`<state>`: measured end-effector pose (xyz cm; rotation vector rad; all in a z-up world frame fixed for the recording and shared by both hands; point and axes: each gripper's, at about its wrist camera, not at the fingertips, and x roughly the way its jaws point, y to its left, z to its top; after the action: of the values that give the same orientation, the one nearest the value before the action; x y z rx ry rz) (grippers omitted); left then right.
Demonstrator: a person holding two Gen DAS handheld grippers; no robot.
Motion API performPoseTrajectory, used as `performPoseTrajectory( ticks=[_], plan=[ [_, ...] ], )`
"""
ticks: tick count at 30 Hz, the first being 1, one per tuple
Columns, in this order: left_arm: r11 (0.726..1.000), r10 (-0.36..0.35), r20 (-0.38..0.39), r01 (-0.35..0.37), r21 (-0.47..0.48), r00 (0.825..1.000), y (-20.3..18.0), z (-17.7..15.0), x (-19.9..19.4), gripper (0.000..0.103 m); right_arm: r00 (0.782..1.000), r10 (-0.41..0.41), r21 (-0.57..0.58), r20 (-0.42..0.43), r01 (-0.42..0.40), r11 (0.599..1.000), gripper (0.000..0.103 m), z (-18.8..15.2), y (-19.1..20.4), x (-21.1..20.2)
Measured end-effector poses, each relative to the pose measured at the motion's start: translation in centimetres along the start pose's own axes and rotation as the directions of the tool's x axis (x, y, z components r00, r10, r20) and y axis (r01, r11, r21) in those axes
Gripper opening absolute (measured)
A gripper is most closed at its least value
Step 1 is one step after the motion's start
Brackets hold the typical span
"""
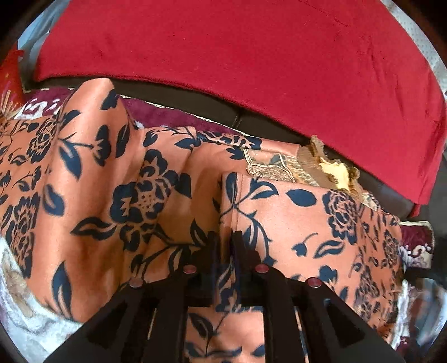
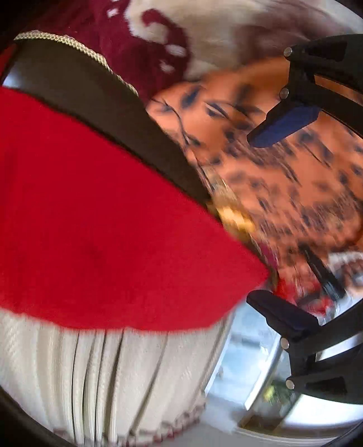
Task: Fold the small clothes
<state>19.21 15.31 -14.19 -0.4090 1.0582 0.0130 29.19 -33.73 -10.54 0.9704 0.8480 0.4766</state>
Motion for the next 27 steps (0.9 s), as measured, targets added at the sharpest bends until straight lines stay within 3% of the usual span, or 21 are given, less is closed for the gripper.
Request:
performPoseTrajectory(
  ticks=[1,2,3,4,5,6,8,10,11,12,13,15,17,23,25,27],
  plan=[
    [1.000,-0.028,0.004,0.028,-0.011,1.000,0.3,-0.1,-1.0,0.015,0.992,-0.126,0.053,-0.030,0.127,0.990,0.102,0.7,-2.3,1.5],
    [0.998,-0.063,0.023,0.063,-0.021,0.998,0.8,0.0,-2.0,0.024,0.987,-0.153,0.093,-0.049,0.157,0.983,0.102,0.9,-3.6,2.0],
    [0.994,-0.103,0.054,0.104,-0.033,0.993,1.4,-0.1,-3.6,0.047,0.993,-0.119,0.088,-0.018,0.121,0.989,0.102,0.7,-3.8,1.6],
    [0.987,-0.144,0.114,0.152,-0.059,0.983,2.8,-0.2,-5.8,0.061,0.994,-0.112,0.026,0.014,0.112,0.993,0.102,0.2,-2.6,0.6],
    [0.982,-0.159,0.160,0.173,-0.075,0.974,3.8,-0.5,-7.2,0.083,0.991,-0.125,-0.033,0.044,0.126,0.991,0.102,-0.6,-1.4,-0.3],
    [0.976,-0.169,0.225,0.194,-0.094,0.960,5.4,-0.8,-9.0,0.088,0.989,-0.131,-0.091,0.065,0.137,0.986,0.102,-1.6,-0.3,-1.1],
    [0.965,-0.162,0.329,0.219,-0.142,0.930,9.4,-1.1,-12.1,0.088,0.986,-0.132,-0.219,0.101,0.152,0.964,0.102,-4.7,1.8,-3.1],
    [0.929,-0.161,0.399,0.275,-0.248,0.903,14.8,-1.1,-13.9,0.088,0.985,-0.135,-0.277,0.111,0.161,0.947,0.103,-7.5,2.4,-4.3],
    [0.895,-0.172,0.427,0.322,-0.310,0.888,17.6,-1.2,-14.3,0.088,0.984,-0.145,-0.307,0.108,0.171,0.936,0.103,-9.6,2.5,-4.9],
    [0.843,-0.186,0.450,0.377,-0.383,0.873,20.6,-1.2,-14.3,0.087,0.981,-0.158,-0.321,0.109,0.185,0.929,0.103,-11.0,2.5,-5.2],
    [0.773,-0.206,0.470,0.438,-0.460,0.858,23.8,-1.3,-14.0,0.087,0.979,-0.169,-0.327,0.111,0.197,0.924,0.103,-11.8,2.7,-5.2],
    [0.669,-0.205,0.492,0.489,-0.560,0.846,29.0,-0.9,-13.0,0.087,0.971,-0.203,-0.350,0.128,0.236,0.906,0.103,-14.2,2.5,-5.5],
    [0.643,-0.166,0.484,0.467,-0.607,0.859,31.7,-0.4,-12.3,0.086,0.960,-0.236,-0.380,0.149,0.276,0.883,0.103,-15.6,2.5,-5.3],
    [0.629,-0.074,0.455,0.396,-0.669,0.887,36.0,1.5,-10.1,0.084,0.954,-0.260,-0.394,0.150,0.299,0.869,0.103,-17.2,3.0,-5.0],
    [0.618,-0.052,0.460,0.390,-0.682,0.887,36.5,1.2,-10.1,0.080,0.951,-0.269,-0.390,0.155,0.309,0.867,0.103,-17.2,3.3,-5.4],
    [0.667,-0.031,0.441,0.347,-0.660,0.897,35.9,1.5,-10.4,0.080,0.948,-0.274,-0.390,0.159,0.316,0.865,0.103,-17.4,3.4,-5.5]
  ],
)
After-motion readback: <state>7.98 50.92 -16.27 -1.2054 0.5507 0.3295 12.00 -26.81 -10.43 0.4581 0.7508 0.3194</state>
